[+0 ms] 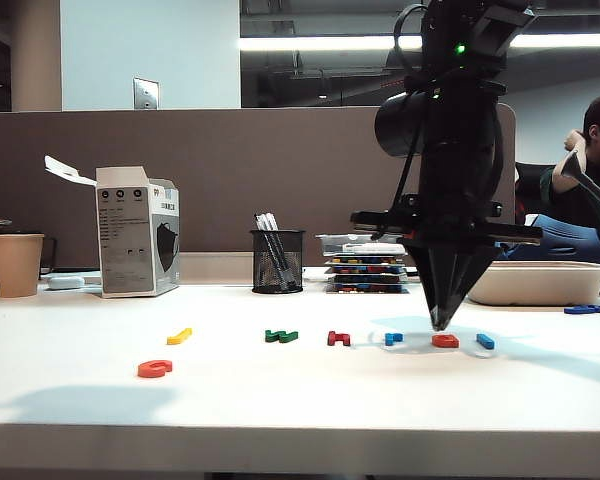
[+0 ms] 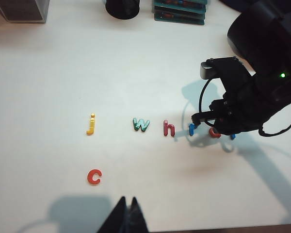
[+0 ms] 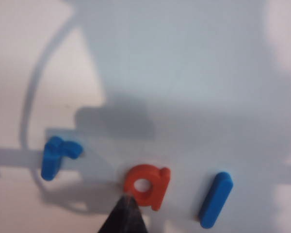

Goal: Select the appropriate letters from the row of letter magnets placed on the table to arrange into the word "car".

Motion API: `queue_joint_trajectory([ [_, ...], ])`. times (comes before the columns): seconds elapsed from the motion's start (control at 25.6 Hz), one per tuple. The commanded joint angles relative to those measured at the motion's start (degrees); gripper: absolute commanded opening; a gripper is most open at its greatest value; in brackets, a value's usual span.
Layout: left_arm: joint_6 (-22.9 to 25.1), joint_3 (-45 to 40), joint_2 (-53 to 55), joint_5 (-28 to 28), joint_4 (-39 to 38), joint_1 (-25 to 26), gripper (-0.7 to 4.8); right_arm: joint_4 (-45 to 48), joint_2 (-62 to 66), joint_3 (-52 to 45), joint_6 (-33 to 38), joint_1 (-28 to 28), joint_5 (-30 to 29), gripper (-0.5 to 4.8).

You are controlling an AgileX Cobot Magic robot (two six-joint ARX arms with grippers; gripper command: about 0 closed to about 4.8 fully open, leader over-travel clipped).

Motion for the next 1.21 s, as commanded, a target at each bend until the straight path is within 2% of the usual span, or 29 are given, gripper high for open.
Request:
queue_joint_trajectory([
  [0.04, 0.2, 0.1, -0.2, -0.6, -0.1, 0.0, -0.05, 0.8, -0.3, 0.2, 0.3, 0.0, 0.6, -0.06],
  [0.63, 0.2, 0.1, -0.2, -0.6, -0.1, 0.0, -0.05, 1.0, -0.3, 0.1, 0.3, -1.2, 2.2, -0.06],
  [1.21, 0.2, 0.1, -0.2, -0.6, -0.1, 0.0, -0.05, 1.1, -0.2, 0.0, 0.7, -1.2, 0.0, -0.06],
])
